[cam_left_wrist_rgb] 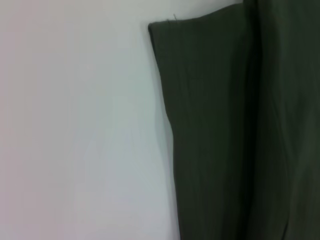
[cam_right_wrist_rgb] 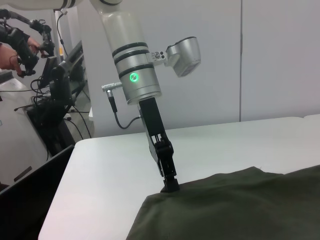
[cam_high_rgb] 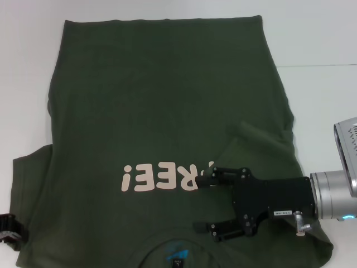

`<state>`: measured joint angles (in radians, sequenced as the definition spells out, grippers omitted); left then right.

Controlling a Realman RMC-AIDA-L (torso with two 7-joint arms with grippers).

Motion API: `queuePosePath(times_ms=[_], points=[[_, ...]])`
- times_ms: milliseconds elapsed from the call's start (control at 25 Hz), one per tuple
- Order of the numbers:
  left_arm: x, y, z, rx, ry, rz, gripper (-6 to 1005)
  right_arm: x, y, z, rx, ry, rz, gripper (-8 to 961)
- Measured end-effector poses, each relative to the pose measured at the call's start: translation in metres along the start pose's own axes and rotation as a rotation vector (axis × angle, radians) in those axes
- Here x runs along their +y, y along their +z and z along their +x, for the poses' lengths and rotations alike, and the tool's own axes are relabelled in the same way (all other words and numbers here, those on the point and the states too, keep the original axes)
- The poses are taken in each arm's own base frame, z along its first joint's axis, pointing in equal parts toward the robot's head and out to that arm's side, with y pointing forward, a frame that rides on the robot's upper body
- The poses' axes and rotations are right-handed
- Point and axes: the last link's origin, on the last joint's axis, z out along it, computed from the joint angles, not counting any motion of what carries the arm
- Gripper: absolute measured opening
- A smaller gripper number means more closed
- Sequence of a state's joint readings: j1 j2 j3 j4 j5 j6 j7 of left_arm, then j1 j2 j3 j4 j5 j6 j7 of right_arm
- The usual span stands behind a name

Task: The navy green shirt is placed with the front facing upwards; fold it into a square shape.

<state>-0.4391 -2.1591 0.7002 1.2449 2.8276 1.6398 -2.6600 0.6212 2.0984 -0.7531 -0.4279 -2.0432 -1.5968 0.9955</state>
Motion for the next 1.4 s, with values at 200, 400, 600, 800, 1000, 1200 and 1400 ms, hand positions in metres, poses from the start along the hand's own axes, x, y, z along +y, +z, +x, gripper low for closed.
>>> queuePosePath(times_ms=[200,400,600,800,1000,1200,1400], points=[[-0.0005,-0.0003,0.0001,0.001,-0.002,0.002,192,0.0000,0.0000,0.0000,0.000,0.000,0.000,927],[-0.0020,-0.0021,0.0008,0.008,-0.004,0.006,233,0.0009,0.0007,0.0006,0.004,0.002,-0.007,927],[-0.0045,-0.0036,0.0001,0.014,-0.012,0.005,252,0.0010,0.0007,0.0005,0.004,0.003,-0.007,927],[-0.0046,-0.0031,-0.0006,0.011,-0.012,0.004,271,0.0015,0.0007,0.0003,0.002,0.006,-0.010,927],[-0.0046,-0.0025,-0.0011,0.009,-0.017,0.003,291,0.0017,0.0007,0.0001,0.001,0.007,-0.012,927],[-0.0050,-0.0029,-0.0014,0.008,-0.018,0.005,319,0.0017,0.0007,0.0001,0.001,0.008,-0.012,927],[-0.0054,-0.0041,-0.0017,0.007,-0.020,0.006,382,0.0017,0.0007,0.0001,0.001,0.008,-0.012,927]])
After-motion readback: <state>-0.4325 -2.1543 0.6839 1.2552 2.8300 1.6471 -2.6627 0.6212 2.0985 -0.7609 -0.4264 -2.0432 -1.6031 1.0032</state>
